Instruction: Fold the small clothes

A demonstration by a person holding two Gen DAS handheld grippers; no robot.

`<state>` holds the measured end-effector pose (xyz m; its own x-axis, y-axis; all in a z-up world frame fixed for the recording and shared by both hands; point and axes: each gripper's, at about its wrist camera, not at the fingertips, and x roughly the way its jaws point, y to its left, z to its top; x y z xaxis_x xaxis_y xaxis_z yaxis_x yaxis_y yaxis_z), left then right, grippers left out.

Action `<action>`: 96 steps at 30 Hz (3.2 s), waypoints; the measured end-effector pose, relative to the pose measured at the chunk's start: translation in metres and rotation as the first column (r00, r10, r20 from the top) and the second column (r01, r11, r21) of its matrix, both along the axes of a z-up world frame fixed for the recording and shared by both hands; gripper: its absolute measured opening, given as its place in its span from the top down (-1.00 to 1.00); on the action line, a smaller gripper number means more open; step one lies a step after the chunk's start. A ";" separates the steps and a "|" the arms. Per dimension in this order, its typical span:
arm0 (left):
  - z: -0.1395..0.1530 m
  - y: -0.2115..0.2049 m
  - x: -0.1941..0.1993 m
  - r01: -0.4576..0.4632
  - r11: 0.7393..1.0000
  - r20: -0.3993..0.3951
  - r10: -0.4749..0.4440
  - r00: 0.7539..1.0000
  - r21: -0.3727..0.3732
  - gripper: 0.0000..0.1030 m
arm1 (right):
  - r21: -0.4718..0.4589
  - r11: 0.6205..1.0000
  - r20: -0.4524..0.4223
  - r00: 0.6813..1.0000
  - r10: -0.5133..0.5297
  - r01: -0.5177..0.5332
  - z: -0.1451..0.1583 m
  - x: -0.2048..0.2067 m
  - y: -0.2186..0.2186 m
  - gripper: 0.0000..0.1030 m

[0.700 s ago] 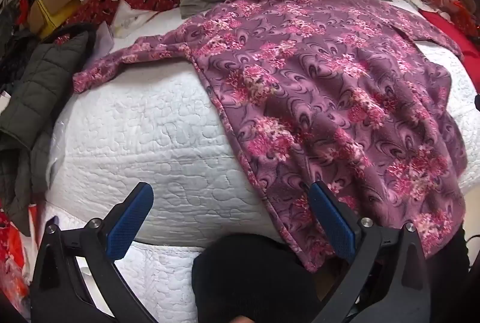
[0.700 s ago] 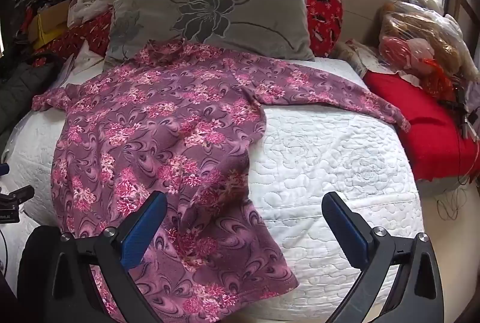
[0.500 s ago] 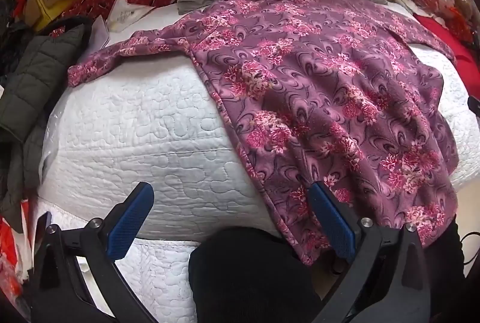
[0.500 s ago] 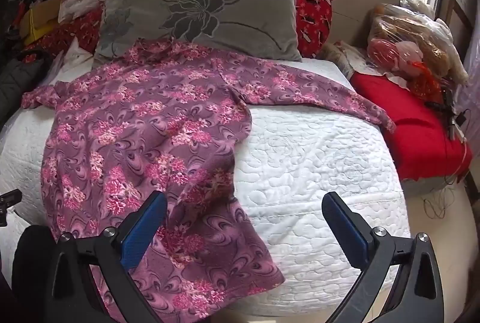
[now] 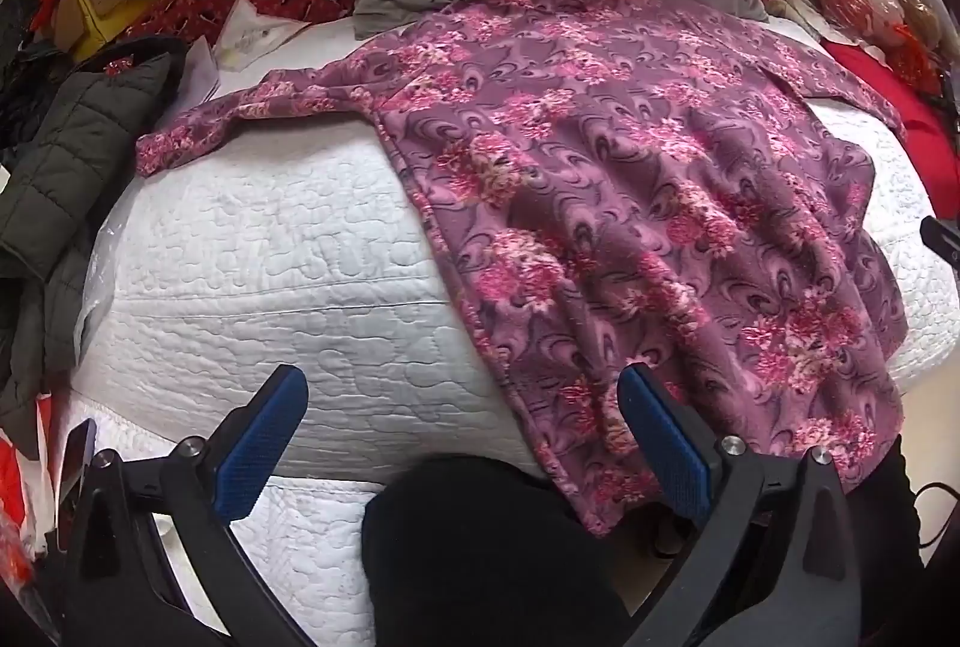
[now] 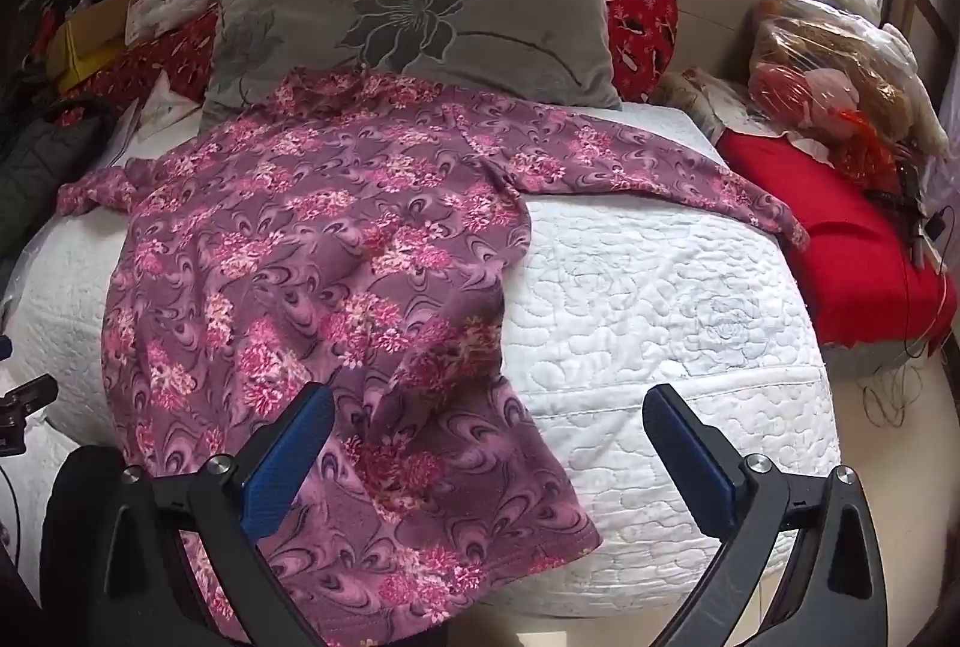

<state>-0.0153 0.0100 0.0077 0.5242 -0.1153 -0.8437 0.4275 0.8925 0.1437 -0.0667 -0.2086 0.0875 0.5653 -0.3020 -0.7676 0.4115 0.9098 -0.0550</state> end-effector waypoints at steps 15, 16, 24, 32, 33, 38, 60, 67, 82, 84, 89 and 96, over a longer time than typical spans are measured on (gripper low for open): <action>0.003 -0.015 -0.009 0.026 0.999 -0.006 -0.026 1.000 -0.034 -1.00 | 0.021 1.000 -0.029 1.000 -0.001 0.001 -0.008 -0.010 -0.003 -0.98; 0.003 -0.015 -0.009 0.026 0.999 -0.009 -0.026 1.000 -0.039 -1.00 | 0.017 1.000 -0.029 1.000 0.002 -0.002 -0.008 -0.010 -0.003 -0.98; 0.004 -0.017 -0.010 0.032 0.999 -0.010 -0.033 0.999 -0.042 -1.00 | 0.016 1.000 -0.017 1.000 0.009 -0.009 -0.007 -0.009 -0.002 -0.98; 0.002 -0.017 -0.010 0.026 0.998 -0.027 -0.027 0.999 -0.050 -1.00 | 0.019 1.000 -0.010 1.000 0.006 -0.006 -0.007 -0.013 -0.008 -0.98; 0.002 -0.018 -0.010 0.027 0.998 -0.026 -0.028 0.999 -0.049 -1.00 | 0.021 1.000 -0.010 1.000 0.005 -0.004 -0.008 -0.013 -0.009 -0.98; 0.001 -0.018 -0.010 0.029 0.999 -0.024 -0.031 0.999 -0.043 -1.00 | 0.021 1.000 -0.007 1.000 0.002 -0.002 -0.008 -0.013 -0.009 -0.98; -0.002 -0.015 -0.005 0.010 0.997 -0.062 -0.015 0.998 -0.073 -1.00 | 0.014 1.000 -0.001 1.000 0.000 0.000 -0.006 -0.010 -0.011 -0.98; -0.005 -0.014 -0.004 0.007 0.997 -0.070 -0.012 0.998 -0.078 -1.00 | 0.009 1.000 -0.001 1.000 0.010 -0.010 -0.005 -0.007 -0.009 -0.98; -0.011 -0.018 0.002 -0.001 0.997 -0.091 -0.006 0.996 -0.080 -1.00 | 0.040 0.999 -0.017 1.000 0.018 -0.017 -0.014 -0.005 -0.012 -0.98; -0.012 -0.017 0.004 -0.004 0.997 -0.095 -0.003 0.995 -0.077 -1.00 | 0.053 0.999 -0.022 1.000 0.014 -0.013 -0.017 -0.006 -0.016 -0.98; -0.018 0.001 0.027 -0.100 0.991 -0.171 0.083 0.982 -0.094 -1.00 | 0.113 0.994 -0.051 0.999 0.002 0.004 -0.030 -0.012 -0.033 -0.78; -0.055 -0.006 0.039 -0.129 0.991 -0.326 0.109 0.939 -0.042 -1.00 | 0.202 0.979 -0.105 0.994 -0.009 0.031 -0.062 -0.016 -0.046 -0.60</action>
